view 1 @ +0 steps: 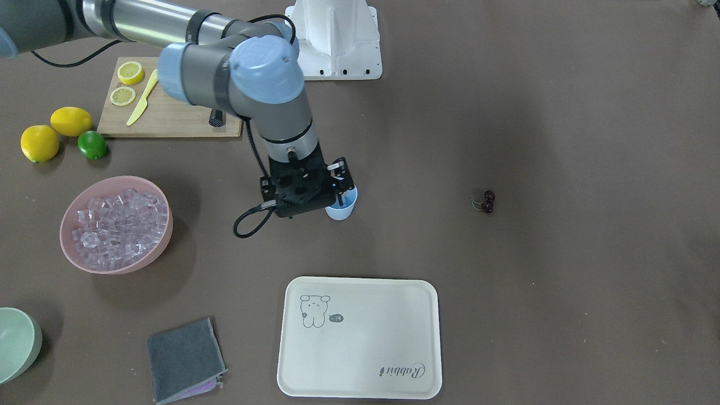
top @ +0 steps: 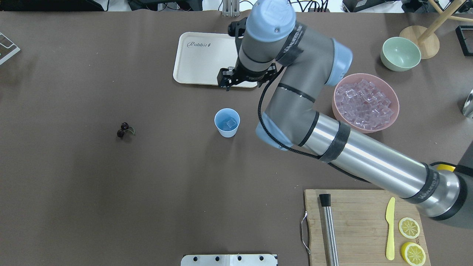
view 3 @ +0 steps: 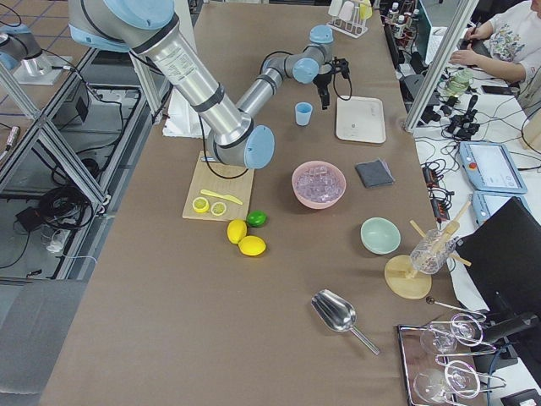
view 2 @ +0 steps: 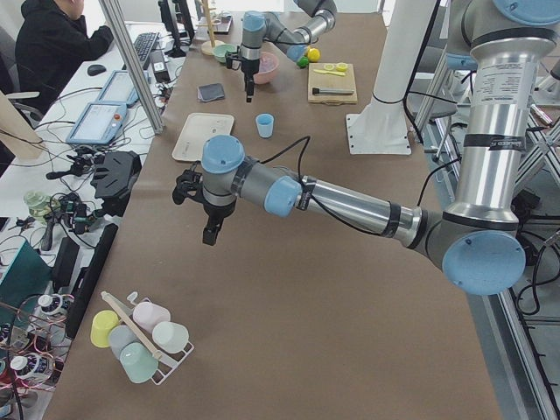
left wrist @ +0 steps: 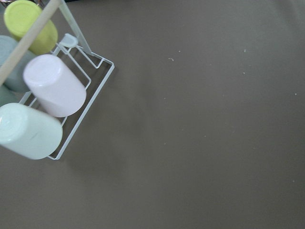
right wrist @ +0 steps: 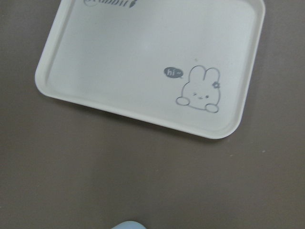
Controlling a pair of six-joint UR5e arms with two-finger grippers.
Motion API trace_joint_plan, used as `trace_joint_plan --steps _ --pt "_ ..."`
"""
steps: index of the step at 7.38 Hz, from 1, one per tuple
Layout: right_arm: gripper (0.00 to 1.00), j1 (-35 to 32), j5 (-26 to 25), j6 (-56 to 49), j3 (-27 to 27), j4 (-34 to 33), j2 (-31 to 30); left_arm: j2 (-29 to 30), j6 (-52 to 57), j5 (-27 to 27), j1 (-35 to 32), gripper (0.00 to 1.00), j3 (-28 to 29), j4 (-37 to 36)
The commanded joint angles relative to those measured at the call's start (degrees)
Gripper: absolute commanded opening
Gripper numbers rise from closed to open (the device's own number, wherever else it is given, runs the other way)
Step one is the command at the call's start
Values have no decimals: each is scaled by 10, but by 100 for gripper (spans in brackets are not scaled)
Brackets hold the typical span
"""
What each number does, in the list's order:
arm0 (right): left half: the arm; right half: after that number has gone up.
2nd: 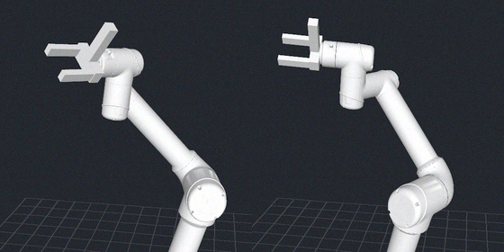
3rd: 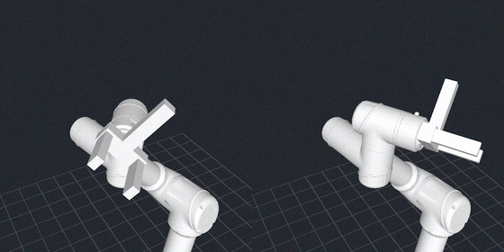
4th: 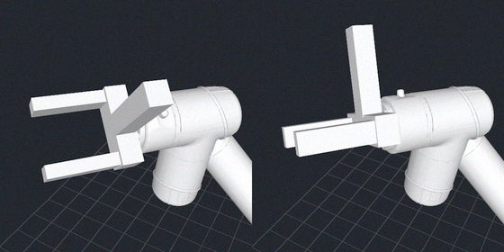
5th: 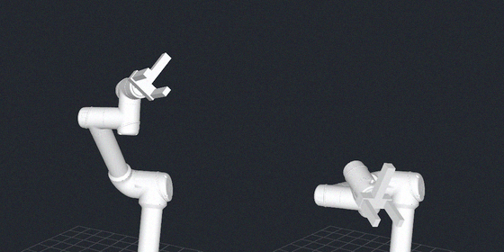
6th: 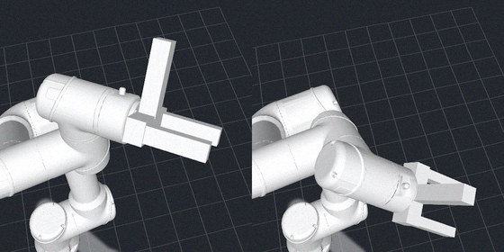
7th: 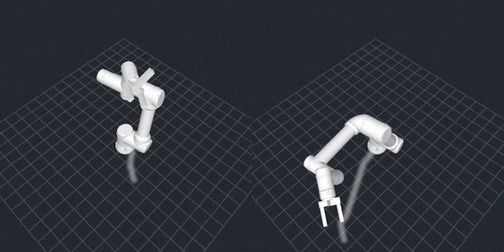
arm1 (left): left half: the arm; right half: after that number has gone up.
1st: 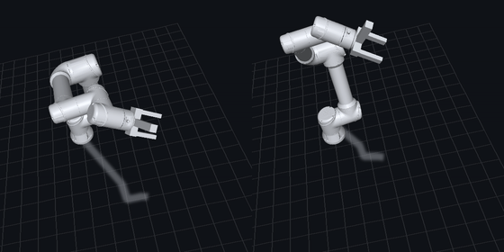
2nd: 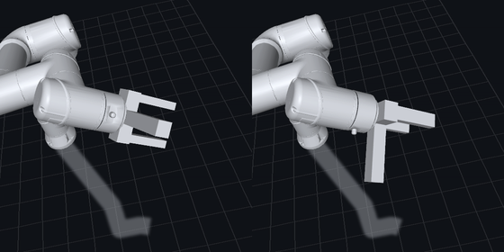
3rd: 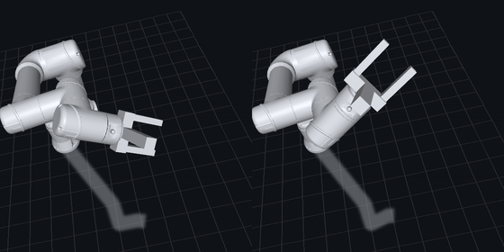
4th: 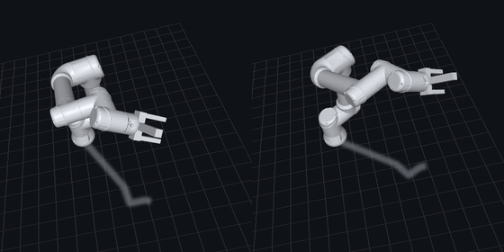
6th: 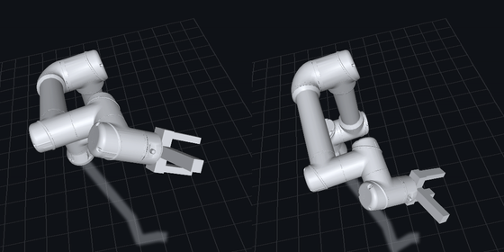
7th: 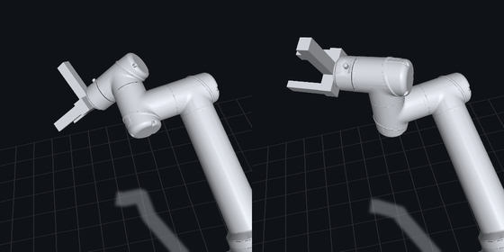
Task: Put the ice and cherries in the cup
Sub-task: 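Withdraw the right gripper to rest while the left gripper reaches toward the cherry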
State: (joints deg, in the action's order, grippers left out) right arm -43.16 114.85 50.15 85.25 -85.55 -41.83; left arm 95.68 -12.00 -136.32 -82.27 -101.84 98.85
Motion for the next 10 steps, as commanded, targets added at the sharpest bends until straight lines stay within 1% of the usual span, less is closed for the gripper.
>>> trace_joint_plan --steps 1,2,3,4,5,6,7,9,10 --pt "98 -122 99 -184 37 -2 -108 51 -123 24 112 98 8 19" --pt "98 -179 120 -291 37 -1 -158 68 -208 59 170 98 9 61" --pt "98 -240 167 -391 37 -1 -208 70 -264 91 233 98 11 97" --pt "98 -301 199 -495 35 -1 -254 78 -314 121 273 98 17 124" --pt "98 -344 206 -575 36 0 -298 103 -352 144 306 98 36 137" --pt "98 -383 214 -635 39 1 -338 114 -371 166 332 98 44 137" --pt "98 -407 229 -684 46 2 -373 115 -372 172 341 97 45 137" --pt "98 -413 226 -689 80 2 -422 114 -395 189 360 97 63 150" --pt "98 -412 225 -686 75 23 -430 122 -397 194 379 97 80 167"
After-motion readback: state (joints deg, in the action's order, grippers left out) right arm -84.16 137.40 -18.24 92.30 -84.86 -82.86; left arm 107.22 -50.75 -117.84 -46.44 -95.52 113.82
